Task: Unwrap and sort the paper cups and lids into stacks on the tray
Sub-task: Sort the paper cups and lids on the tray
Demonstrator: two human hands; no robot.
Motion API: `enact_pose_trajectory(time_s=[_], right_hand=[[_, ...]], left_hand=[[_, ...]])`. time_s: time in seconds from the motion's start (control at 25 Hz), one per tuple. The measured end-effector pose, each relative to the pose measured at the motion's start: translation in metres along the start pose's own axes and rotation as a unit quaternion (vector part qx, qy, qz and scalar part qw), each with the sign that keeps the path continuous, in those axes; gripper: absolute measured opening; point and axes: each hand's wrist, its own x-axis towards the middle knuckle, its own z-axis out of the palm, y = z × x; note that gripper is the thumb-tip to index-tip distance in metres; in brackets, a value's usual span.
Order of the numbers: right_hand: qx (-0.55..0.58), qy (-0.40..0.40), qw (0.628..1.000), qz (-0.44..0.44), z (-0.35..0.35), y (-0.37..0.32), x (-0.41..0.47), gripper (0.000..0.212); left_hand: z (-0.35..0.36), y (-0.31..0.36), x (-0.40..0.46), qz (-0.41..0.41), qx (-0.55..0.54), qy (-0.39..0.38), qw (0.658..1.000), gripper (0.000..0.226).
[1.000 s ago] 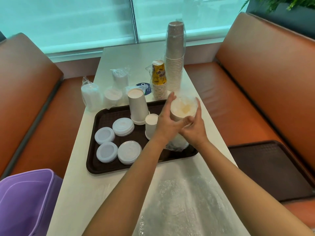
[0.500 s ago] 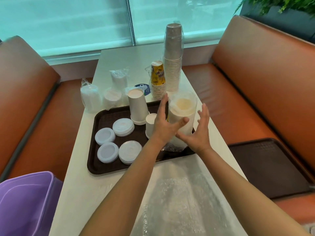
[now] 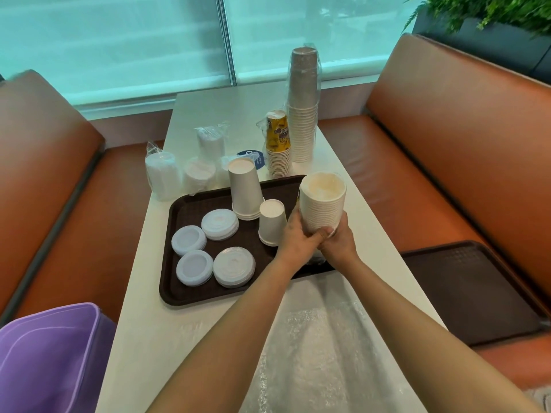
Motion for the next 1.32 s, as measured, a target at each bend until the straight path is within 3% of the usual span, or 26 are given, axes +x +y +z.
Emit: enact_pose_trajectory(time_s=[0.2,0.28,0.36,0.44,0.56,0.68,0.8,0.96,1.08,1.16,1.32], right_hand=[[-0.044,-0.021,0.999,0.016,0.003,0.026,0.0,0.064],[-0.067,-0.039,0.997,0.019,0.006,0.035,-0.002,0.061],[-0.053,-0.063,0.996,0.031,0.005,0.036,-0.002,0.075],[-0.017,-0.07,0.997,-0.002,0.004,0.034,-0.005,0.102],[-0.058,0.024,0.995,-0.076,0.0,0.022,-0.007,0.131],[-0.009,0.087,0.983,-0.161,-0.005,-0.007,0.007,0.12],[0.049,0.049,0.992,-0.109,0.001,-0.02,0.003,0.107],[0.025,0.067,0.997,-0.032,0.009,-0.004,-0.005,0.099],[0.014,0.032,0.999,-0.008,0.011,0.01,-0.007,0.08],[0.01,-0.005,1.0,-0.008,0.01,0.027,-0.008,0.08],[-0.01,-0.003,0.997,-0.071,0.005,0.03,-0.006,0.114]], left_hand=[[-0.004,-0.014,-0.002,-0.06,0.078,-0.072,0.993,0.079],[-0.006,-0.019,-0.005,-0.071,0.099,-0.095,0.988,0.09],[-0.01,-0.014,-0.005,-0.045,0.079,-0.043,0.995,0.114],[-0.015,0.002,-0.002,-0.005,0.054,0.011,0.998,0.122],[-0.017,0.021,0.004,0.037,0.012,0.012,0.999,0.103],[-0.013,0.025,0.004,0.013,-0.022,-0.019,0.999,0.076],[-0.013,0.014,0.001,-0.026,-0.002,-0.037,0.999,0.072],[-0.011,0.002,0.0,-0.059,0.045,-0.079,0.994,0.077],[-0.011,0.014,0.001,-0.004,0.049,-0.019,0.999,0.104],[-0.013,0.031,0.001,0.062,0.044,0.04,0.996,0.111],[-0.021,0.064,0.002,0.192,0.147,0.072,0.968,0.072]])
